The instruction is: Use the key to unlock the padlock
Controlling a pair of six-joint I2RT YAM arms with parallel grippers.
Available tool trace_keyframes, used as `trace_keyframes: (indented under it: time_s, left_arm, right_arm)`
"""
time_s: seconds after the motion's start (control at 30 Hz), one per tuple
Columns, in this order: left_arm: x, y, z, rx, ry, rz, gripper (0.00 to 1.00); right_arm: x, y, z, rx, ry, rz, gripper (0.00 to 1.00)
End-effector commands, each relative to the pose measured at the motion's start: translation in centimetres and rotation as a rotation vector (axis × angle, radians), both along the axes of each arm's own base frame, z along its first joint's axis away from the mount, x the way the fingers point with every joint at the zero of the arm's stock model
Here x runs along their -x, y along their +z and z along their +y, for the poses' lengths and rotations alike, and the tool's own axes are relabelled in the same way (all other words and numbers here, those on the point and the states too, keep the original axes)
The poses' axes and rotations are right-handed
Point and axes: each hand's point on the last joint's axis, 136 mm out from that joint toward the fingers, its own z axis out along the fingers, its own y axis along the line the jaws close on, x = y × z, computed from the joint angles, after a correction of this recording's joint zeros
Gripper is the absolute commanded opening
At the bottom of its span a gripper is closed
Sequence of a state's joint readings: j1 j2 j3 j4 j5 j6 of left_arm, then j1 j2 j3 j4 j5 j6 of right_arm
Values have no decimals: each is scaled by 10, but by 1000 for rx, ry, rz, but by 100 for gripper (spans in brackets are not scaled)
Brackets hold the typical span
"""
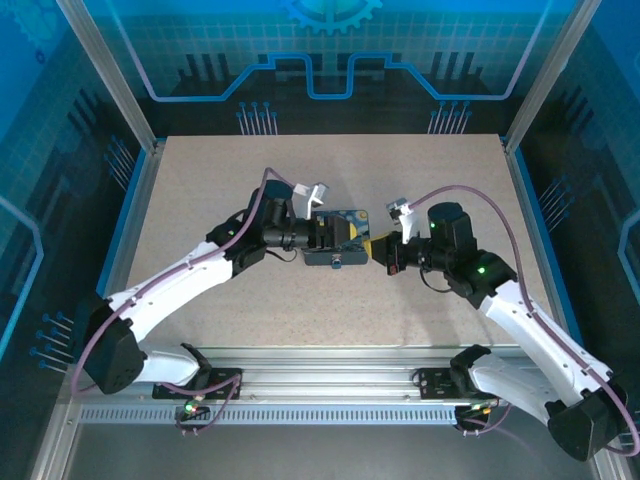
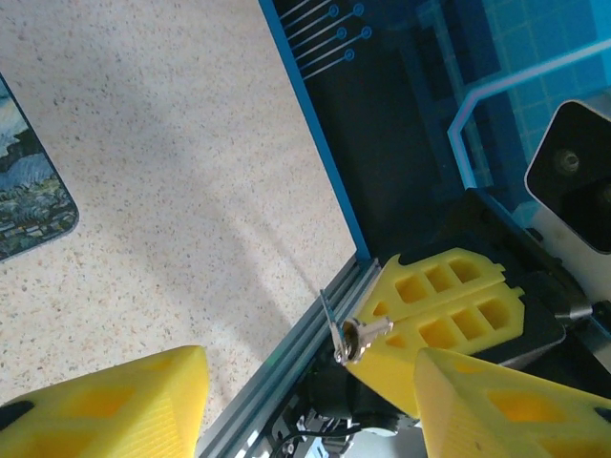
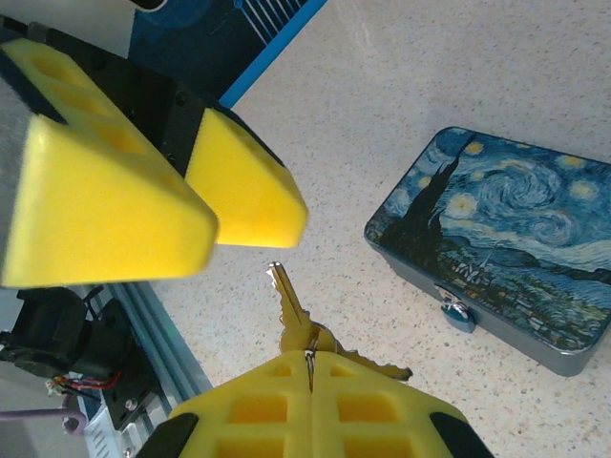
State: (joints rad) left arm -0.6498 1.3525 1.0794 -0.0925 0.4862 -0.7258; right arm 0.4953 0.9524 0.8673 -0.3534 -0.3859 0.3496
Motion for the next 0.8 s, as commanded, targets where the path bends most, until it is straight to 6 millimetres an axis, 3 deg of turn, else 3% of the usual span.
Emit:
trace_keyframes:
  time_s: [0.0,0.13,0.3,0.77]
  left_arm:
    - [6,17,-11,20,-55,-38,58]
    - [7,16,-16,18,-68,-34,52]
    - [9,12,-19,11,-77,-27,38]
    - [6,6,-22,5,-78,-19,17]
  right_arm:
    - [2,3,7,1,37,-27,0]
    - [3,-2,10,19,45,-19,0]
    - [2,-1,11,19,41,-28,0]
    - [5,-1,15,23,57,-33,0]
